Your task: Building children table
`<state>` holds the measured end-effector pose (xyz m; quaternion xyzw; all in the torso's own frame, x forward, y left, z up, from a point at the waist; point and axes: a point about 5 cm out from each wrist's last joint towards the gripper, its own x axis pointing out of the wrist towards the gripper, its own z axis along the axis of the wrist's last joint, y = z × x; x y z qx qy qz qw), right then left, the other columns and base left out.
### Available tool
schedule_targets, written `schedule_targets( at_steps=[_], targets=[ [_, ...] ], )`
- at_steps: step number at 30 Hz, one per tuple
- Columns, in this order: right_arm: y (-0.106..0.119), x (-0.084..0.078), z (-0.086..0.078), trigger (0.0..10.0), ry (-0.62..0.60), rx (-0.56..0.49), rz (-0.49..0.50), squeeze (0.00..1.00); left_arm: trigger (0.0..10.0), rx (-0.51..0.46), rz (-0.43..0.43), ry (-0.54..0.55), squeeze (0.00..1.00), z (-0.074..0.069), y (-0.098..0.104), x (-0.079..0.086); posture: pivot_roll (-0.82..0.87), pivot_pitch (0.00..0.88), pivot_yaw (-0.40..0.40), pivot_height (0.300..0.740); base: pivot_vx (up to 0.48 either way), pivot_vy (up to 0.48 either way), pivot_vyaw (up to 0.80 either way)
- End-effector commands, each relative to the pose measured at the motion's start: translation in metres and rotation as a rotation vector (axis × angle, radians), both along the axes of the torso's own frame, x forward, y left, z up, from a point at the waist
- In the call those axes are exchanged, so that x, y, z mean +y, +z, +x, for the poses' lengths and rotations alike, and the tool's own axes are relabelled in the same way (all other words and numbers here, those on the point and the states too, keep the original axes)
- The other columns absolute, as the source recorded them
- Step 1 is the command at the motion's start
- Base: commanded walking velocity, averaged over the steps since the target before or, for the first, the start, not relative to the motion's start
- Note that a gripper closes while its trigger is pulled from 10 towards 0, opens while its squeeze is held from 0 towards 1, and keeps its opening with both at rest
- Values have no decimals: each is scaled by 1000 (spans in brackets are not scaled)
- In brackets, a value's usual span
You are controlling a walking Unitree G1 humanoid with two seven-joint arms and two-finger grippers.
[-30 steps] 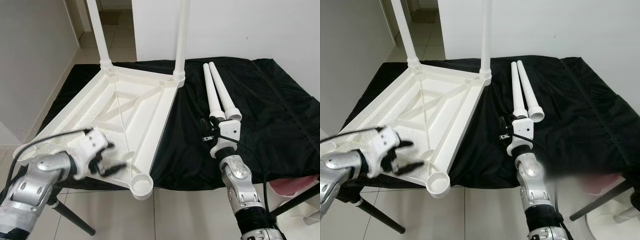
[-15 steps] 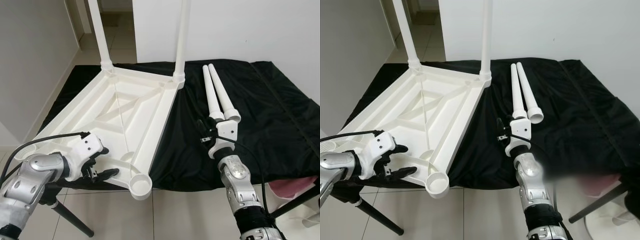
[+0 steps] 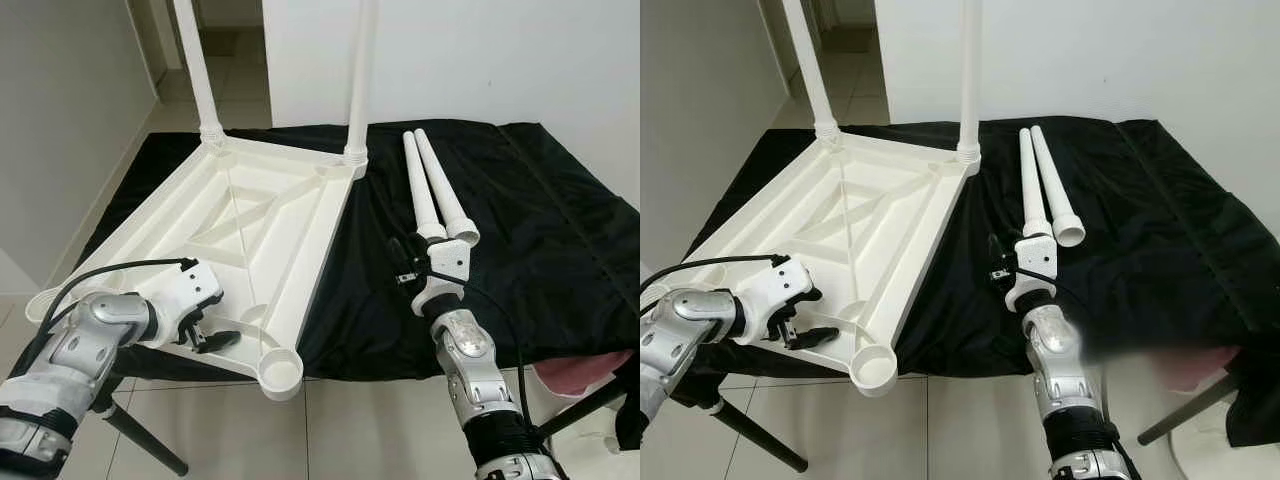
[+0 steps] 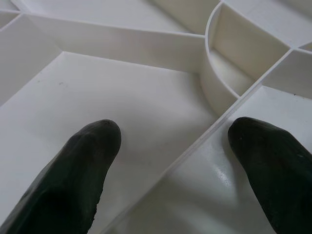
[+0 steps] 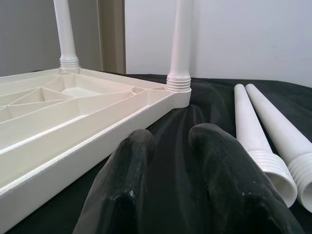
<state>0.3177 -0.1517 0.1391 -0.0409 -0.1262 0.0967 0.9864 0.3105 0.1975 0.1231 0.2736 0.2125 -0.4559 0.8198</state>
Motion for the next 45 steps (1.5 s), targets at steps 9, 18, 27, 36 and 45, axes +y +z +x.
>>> schedule_targets(
  at_steps=[9, 18, 27, 36, 45],
  targets=[
    [-2, 0, -4, 10000, -13, -2, 4, 0, 0, -13, 4, 17, 0, 3, -11, -12, -55, 8, 75, 740, 0, 0, 0],
    [-2, -4, -4, 10000, -40, -6, 15, 0, 0, -16, -39, 24, 0, 1, -13, -25, -56, 26, 90, 740, 0, 0, 0],
    [0, 0, -2, 10000, -40, -7, 25, 0, 902, -63, -154, -71, 0, -6, -7, -86, -47, 45, 92, 740, 0, 0, 0],
    [-1, 4, -3, 10000, -47, -6, 41, 0, 10000, -127, -230, -95, 0, -5, 2, -132, -49, 49, 102, 740, 0, 0, 0],
    [-5, -2, -2, 10000, -112, 18, 41, 0, 10000, -143, -301, -117, 1000, -8, 13, -153, -55, 53, 111, 740, 0, 0, 0]
  ],
)
